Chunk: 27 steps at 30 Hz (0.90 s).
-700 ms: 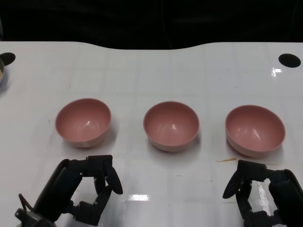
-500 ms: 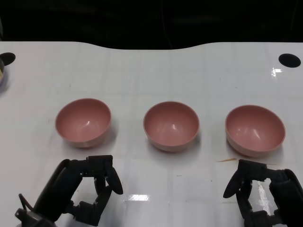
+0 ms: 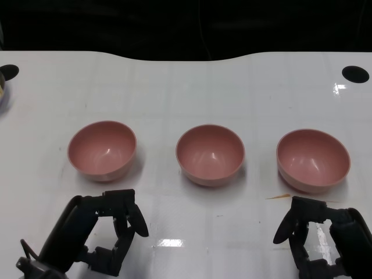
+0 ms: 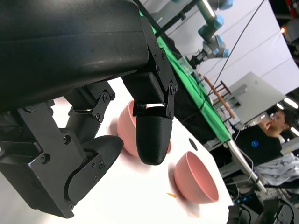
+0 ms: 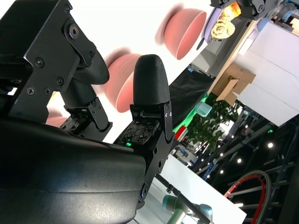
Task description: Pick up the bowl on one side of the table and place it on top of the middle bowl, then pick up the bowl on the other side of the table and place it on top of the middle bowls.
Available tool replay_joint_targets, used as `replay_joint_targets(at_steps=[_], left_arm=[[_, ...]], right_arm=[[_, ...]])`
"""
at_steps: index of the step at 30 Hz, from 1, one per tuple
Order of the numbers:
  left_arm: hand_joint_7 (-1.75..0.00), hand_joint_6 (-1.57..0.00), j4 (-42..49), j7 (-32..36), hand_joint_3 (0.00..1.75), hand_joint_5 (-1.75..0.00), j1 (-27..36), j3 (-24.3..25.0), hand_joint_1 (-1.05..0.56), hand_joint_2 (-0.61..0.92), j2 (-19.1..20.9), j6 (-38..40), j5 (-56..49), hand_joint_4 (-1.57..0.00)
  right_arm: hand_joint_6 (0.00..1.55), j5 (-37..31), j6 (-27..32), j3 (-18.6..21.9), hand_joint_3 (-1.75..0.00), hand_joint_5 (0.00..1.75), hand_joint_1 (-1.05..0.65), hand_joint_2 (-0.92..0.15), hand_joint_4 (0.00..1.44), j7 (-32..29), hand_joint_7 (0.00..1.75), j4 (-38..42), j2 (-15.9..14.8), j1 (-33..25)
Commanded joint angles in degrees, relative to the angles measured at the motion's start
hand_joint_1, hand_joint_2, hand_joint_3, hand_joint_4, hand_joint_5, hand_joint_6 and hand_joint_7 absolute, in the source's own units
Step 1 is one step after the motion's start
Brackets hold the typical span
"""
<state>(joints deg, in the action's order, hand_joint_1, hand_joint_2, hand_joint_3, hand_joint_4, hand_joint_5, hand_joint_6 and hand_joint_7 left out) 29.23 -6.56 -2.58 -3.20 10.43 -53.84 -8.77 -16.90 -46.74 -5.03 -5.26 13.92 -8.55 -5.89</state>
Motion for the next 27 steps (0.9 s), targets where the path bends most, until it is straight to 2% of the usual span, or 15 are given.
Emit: replay_joint_targets(at_steps=[1, 3, 4, 6, 8, 9, 11, 13, 16, 20, 27], left_arm=[[-1.16, -0.85, -0.45, 1.11, 1.51, -1.51, 0.14, 1.19, 0.02, 0.24, 0.37, 2.01, 0.64, -0.82], [-1.05, -0.83, -2.17, 0.76, 1.42, -1.41, 0.68, 1.48, 0.01, 0.26, 0.06, 4.95, 1.66, -0.78], [-0.98, -0.80, -3.17, 0.68, 1.32, -1.36, 0.94, 1.59, -0.01, 0.30, 0.06, 6.14, 1.78, -0.75], [-0.88, -0.76, -4.79, 0.78, 1.08, -1.33, 1.32, 1.68, -0.05, 0.42, 0.25, 7.69, 1.44, -0.69], [-0.73, -0.73, -6.85, 1.60, 0.75, -1.32, 1.68, 1.95, -0.12, 0.59, 0.51, 9.43, 0.02, -0.63], [-0.68, -0.74, -8.39, 2.46, 0.66, -1.31, 1.90, 2.22, -0.14, 0.64, 0.69, 10.86, -1.49, -0.62], [-0.55, -0.74, -11.26, 3.52, 0.53, -1.18, 2.24, 2.53, -0.17, 0.70, 0.97, 13.78, -3.61, -0.60], [-0.40, -0.70, -14.73, 3.91, 0.41, -0.98, 2.59, 2.71, -0.20, 0.76, 1.50, 17.46, -5.40, -0.55], [-0.19, -0.61, -20.62, 4.71, 0.16, -0.79, 3.24, 3.18, -0.28, 0.89, 2.77, 23.43, -9.71, -0.47], [-0.07, -0.51, -26.47, 6.23, 0.06, -0.66, 3.68, 3.58, -0.36, 0.92, 4.50, 29.28, -15.94, -0.39], [-0.01, -0.48, -29.01, 11.28, 0.01, -0.44, 1.48, 2.66, -0.42, 0.92, 7.56, 35.76, -28.02, -0.41]], right_arm=[[0.89, -0.58, 0.00, 0.35, -1.66, 1.68, 0.21, -0.12, 0.92, -0.91, 1.31, -0.49, 0.17, -0.11], [0.88, -0.29, 0.38, 0.31, -1.66, 1.68, 0.20, -0.12, 0.92, -0.69, 1.31, -0.83, 0.25, -0.35], [0.88, -0.02, 0.54, 0.28, -1.66, 1.69, 0.19, -0.13, 0.92, -0.48, 1.31, -1.00, 0.28, -0.47], [0.88, 0.44, 0.38, 0.24, -1.65, 1.70, 0.19, -0.13, 0.91, -0.23, 1.31, -0.96, 0.31, -0.49], [0.88, 0.70, -0.04, 0.27, -1.65, 1.69, 0.20, -0.14, 0.91, -0.20, 1.32, -0.63, 0.29, -0.32], [0.88, 0.83, -0.02, 0.26, -1.65, 1.69, 0.19, -0.14, 0.91, -0.13, 1.32, -0.59, 0.31, -0.28], [0.88, 1.07, -0.01, 0.21, -1.65, 1.69, 0.19, -0.13, 0.91, 0.03, 1.32, -0.46, 0.29, -0.18], [0.88, 1.12, 0.00, 0.14, -1.66, 1.70, 0.20, -0.13, 0.91, 0.14, 1.32, -0.35, 0.23, -0.07], [0.87, 1.33, 0.53, 0.01, -1.67, 1.70, 0.21, -0.13, 0.91, 0.43, 1.33, -0.54, 0.30, 0.00], [0.86, 0.96, 0.64, 0.02, -1.68, 1.71, 0.21, -0.12, 0.90, 0.33, 1.34, -0.54, 0.33, 0.11], [0.86, 1.26, 0.49, -0.11, -1.69, 1.71, 0.23, -0.11, 0.91, 0.54, 1.36, -0.39, 0.41, 0.12]])
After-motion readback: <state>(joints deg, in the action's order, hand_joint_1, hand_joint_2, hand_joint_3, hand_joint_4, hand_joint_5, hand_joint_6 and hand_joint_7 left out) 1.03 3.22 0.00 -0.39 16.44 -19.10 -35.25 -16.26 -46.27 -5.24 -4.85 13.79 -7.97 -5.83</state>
